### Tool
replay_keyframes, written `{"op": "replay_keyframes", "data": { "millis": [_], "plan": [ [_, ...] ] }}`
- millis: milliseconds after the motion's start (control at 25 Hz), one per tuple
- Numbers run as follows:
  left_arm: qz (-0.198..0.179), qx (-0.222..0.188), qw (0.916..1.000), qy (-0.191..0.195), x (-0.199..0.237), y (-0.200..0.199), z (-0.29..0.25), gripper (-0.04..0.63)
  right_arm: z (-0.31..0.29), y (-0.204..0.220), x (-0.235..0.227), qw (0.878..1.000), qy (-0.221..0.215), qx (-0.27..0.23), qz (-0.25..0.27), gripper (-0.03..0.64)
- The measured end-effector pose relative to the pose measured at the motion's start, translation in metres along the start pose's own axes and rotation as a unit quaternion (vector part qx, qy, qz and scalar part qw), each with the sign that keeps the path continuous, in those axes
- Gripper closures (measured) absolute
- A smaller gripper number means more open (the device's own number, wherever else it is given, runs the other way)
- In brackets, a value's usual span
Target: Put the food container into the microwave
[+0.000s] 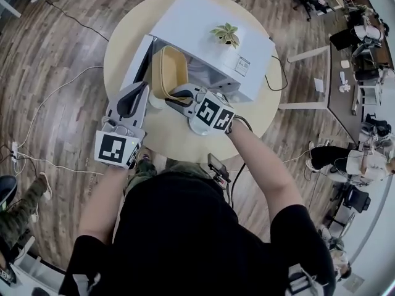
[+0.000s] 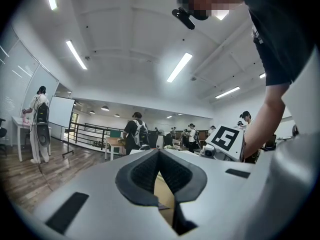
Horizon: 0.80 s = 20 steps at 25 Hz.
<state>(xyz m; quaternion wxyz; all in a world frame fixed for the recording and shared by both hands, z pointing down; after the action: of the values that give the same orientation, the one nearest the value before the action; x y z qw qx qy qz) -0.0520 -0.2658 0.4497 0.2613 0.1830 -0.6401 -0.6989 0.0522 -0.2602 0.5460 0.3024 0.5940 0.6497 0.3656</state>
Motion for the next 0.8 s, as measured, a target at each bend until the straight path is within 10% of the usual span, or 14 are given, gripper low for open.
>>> {"op": "replay_keyframes", "data": {
  "millis": [800],
  "plan": [
    [0.041, 0.055, 0.9976, 0.012, -0.026, 0.038, 0.007, 0.577, -0.027, 0.107, -0.056, 0.981, 0.031, 0.187, -0.046, 0.591]
  ]
}}
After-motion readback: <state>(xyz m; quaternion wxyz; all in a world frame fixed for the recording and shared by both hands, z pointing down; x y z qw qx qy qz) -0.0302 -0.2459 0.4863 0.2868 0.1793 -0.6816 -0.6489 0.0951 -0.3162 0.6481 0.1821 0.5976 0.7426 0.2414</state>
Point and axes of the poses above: the fingertips, and each gripper's own axes: z backward along the fingers, x to its left, y out of its underside, the point moved 4 cm from there along z, backward along the fingers, and after that the axes turned 7 degrees about -x, right-handed, at the moved point
